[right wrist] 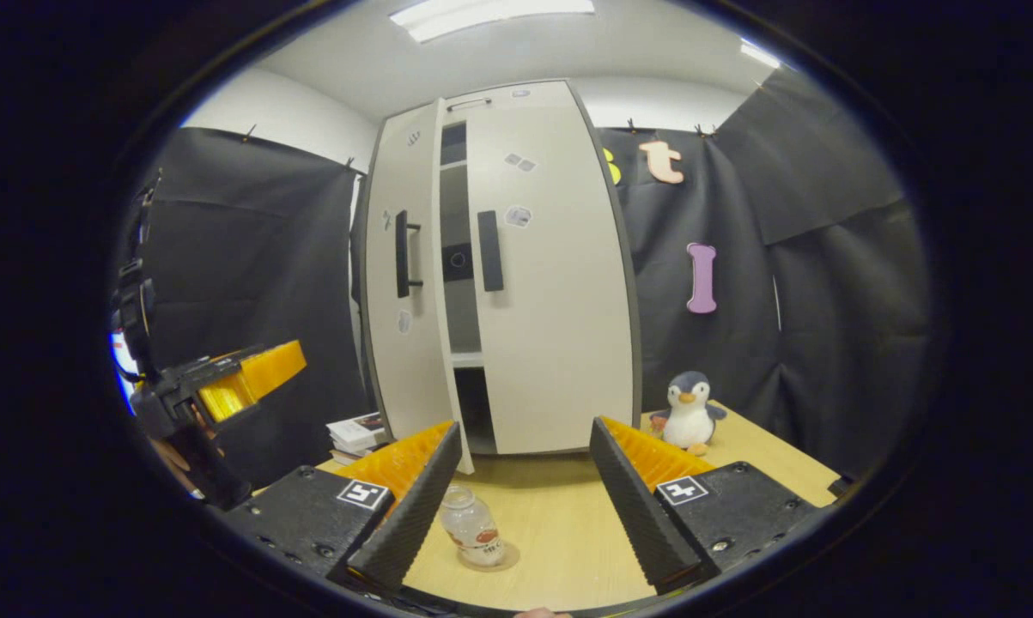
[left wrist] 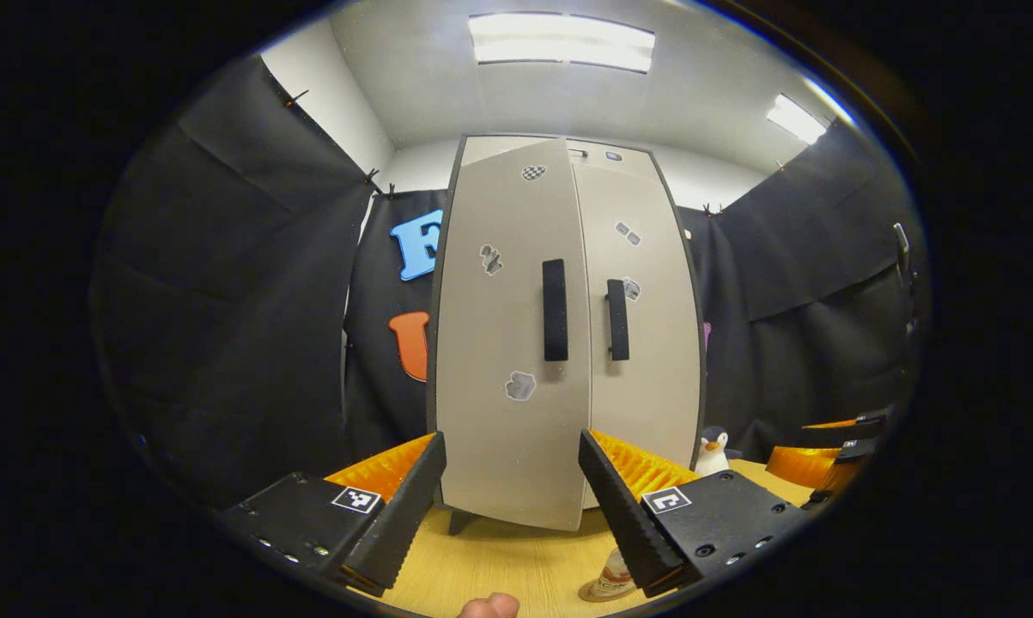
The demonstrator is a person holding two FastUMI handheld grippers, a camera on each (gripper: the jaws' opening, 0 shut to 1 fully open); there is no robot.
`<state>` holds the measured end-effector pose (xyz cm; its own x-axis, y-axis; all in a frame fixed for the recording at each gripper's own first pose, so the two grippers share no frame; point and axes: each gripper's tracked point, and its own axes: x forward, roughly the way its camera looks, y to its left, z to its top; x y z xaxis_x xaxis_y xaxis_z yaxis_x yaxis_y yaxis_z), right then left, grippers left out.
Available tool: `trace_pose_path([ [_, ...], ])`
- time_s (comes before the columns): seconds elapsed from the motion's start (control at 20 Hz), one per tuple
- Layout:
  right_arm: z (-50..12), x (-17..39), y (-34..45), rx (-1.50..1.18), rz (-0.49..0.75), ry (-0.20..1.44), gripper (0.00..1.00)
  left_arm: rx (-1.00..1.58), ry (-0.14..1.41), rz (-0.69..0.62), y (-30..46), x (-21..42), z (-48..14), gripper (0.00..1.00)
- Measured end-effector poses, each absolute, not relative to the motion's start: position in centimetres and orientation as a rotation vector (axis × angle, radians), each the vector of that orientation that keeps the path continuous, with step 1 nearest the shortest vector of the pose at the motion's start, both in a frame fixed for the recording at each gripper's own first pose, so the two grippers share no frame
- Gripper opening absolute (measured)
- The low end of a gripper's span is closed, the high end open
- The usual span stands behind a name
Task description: Grasp the bottle in the cabinet with the left hand and place it on the coaster, then close the right door with the right hand and the left door with the left hand.
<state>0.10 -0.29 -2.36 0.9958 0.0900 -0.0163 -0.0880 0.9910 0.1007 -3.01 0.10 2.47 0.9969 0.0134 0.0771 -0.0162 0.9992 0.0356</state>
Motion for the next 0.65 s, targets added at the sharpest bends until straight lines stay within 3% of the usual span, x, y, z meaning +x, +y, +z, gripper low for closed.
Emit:
trace_pose_path([
  [0.1,-2.8,-0.5,-0.8,0.096,0.077,0.025,0.94,0.017,-0.075,0.003,-0.9,-3.9,2.1,0.95],
  [0.15,-2.9,-0.6,-1.2,0.094,0.072,0.028,0.98,0.005,-0.072,-0.004,-1.4,-4.2,1.9,0.99],
  [0.25,-3.2,-0.7,-2.0,0.097,0.061,0.029,0.98,-0.009,-0.064,-0.002,-1.7,-5.0,1.6,0.99],
  [0.3,-3.2,-0.8,-2.4,0.102,0.053,0.026,0.94,-0.01,-0.064,0.004,-1.6,-5.2,1.5,0.99],
  [0.35,-3.2,-0.8,-2.6,0.108,0.051,0.026,0.98,-0.011,-0.067,0.012,-1.5,-5.4,1.5,0.94],
  [0.45,-3.0,-0.9,-2.6,0.12,0.06,0.028,0.98,-0.016,-0.062,0.026,-1.2,-5.6,1.2,0.99],
  [0.5,-2.8,-0.8,-2.4,0.12,0.068,0.027,0.94,-0.021,-0.053,0.034,-0.9,-5.8,0.9,0.99],
  [0.55,-2.7,-0.8,-2.2,0.117,0.075,0.024,0.94,-0.029,-0.045,0.043,-0.7,-5.9,0.6,0.95],
  [0.65,-3.1,-0.6,-1.8,0.115,0.091,0.044,0.94,-0.051,-0.028,0.053,-0.4,-6.1,0.0,0.95],
])
